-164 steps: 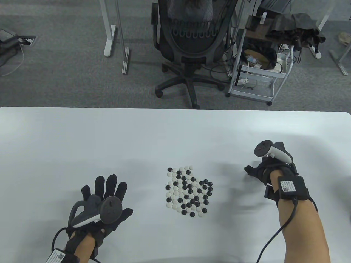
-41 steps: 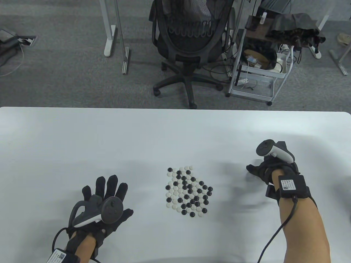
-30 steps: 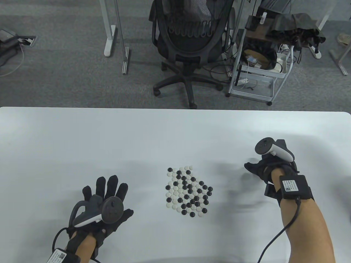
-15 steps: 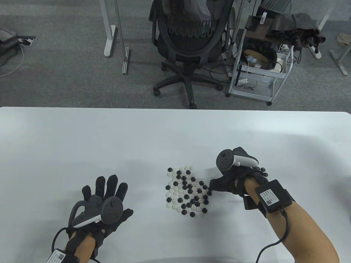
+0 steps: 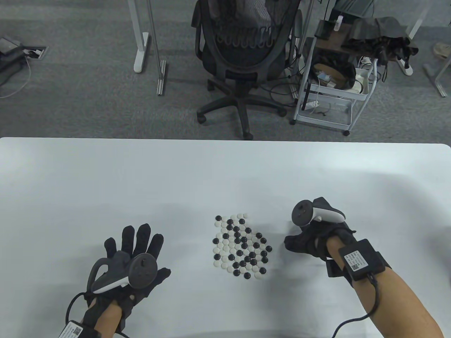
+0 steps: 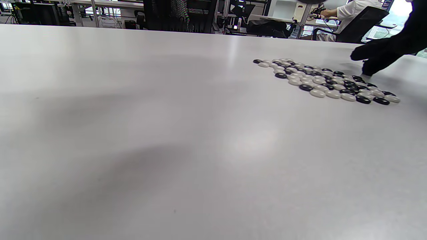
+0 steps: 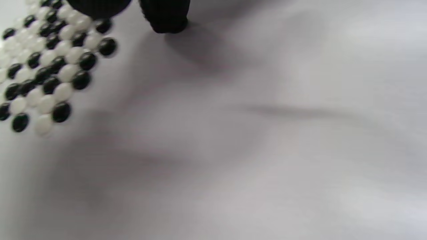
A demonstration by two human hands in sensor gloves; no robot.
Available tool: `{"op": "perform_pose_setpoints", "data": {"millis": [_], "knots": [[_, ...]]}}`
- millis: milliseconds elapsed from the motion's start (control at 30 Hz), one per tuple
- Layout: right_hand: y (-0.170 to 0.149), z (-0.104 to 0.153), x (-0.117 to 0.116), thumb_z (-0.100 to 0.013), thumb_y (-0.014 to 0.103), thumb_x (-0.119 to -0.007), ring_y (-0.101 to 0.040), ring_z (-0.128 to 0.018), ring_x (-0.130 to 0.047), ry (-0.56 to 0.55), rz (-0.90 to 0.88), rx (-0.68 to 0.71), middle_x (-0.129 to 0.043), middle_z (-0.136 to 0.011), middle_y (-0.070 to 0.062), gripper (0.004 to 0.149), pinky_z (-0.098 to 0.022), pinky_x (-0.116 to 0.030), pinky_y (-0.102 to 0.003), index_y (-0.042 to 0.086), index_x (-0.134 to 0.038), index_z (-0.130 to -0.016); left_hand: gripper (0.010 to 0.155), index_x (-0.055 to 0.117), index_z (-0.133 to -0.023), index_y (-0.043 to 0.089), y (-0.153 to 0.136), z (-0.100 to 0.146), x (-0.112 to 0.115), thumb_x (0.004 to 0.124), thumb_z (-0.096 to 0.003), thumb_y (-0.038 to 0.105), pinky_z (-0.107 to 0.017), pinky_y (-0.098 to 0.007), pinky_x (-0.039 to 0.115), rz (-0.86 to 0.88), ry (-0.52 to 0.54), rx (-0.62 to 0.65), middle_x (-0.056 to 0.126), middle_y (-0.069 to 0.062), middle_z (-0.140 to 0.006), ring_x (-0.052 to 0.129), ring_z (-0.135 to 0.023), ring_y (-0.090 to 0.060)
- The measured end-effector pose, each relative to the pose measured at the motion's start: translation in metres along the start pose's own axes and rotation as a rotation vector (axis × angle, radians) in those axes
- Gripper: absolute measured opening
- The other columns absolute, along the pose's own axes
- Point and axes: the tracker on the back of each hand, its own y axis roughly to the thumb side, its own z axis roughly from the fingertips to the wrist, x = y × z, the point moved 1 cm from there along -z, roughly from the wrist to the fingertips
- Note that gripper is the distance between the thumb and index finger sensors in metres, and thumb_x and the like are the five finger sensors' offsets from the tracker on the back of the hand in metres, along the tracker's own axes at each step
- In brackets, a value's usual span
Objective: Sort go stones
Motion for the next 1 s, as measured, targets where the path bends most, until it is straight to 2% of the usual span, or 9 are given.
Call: {"op": "perform_pose_setpoints", "data": {"millis": [233, 400, 800, 1000], "knots": [[-0.082, 0.023, 0.001, -0.055, 0.053, -0.056, -0.055, -0.090, 0.012, -0.050, -0.149, -0.182, 0.001, -0.111, -0.024, 0.059, -0.056, -0.006, -0.084, 0.027, -0.059, -0.108, 0.081, 0.007, -0.119, 0.011, 0.000, 0.000, 0.000, 0.043, -0.0622, 0.057, -0.056, -0.086, 0.001, -0.006, -0.001, -0.001, -0.013, -0.032, -0.116, -0.012, -0.096, -0.062], [-0.109, 0.024, 0.003, -0.055, 0.053, -0.055, -0.055, -0.089, 0.013, -0.093, -0.211, -0.244, 0.005, -0.109, -0.023, 0.060, -0.056, -0.005, -0.084, 0.029, -0.053, -0.109, 0.081, 0.007, -0.119, 0.012, 0.000, 0.001, 0.000, 0.043, -0.0620, 0.057, -0.056, -0.086, 0.001, -0.003, 0.006, -0.004, -0.013, -0.032, -0.116, -0.013, -0.096, -0.062], [-0.117, 0.016, 0.012, -0.053, 0.054, -0.053, -0.055, -0.089, 0.013, -0.146, -0.269, -0.274, 0.008, -0.108, -0.024, 0.063, -0.056, -0.005, -0.084, 0.029, -0.047, -0.111, 0.081, 0.007, -0.119, 0.011, -0.001, 0.001, 0.000, 0.043, -0.0622, 0.057, -0.055, -0.086, 0.001, 0.002, 0.001, -0.006, -0.013, -0.032, -0.116, -0.013, -0.095, -0.062], [-0.093, 0.028, 0.035, -0.053, 0.054, -0.053, -0.056, -0.089, 0.013, -0.225, -0.288, -0.180, 0.005, -0.109, -0.024, 0.065, -0.055, -0.005, -0.084, 0.025, -0.054, -0.111, 0.081, 0.007, -0.119, 0.011, -0.001, 0.001, -0.001, 0.043, -0.0621, 0.056, -0.055, -0.086, 0.001, 0.005, 0.004, -0.006, -0.013, -0.032, -0.116, -0.012, -0.096, -0.062]]}}
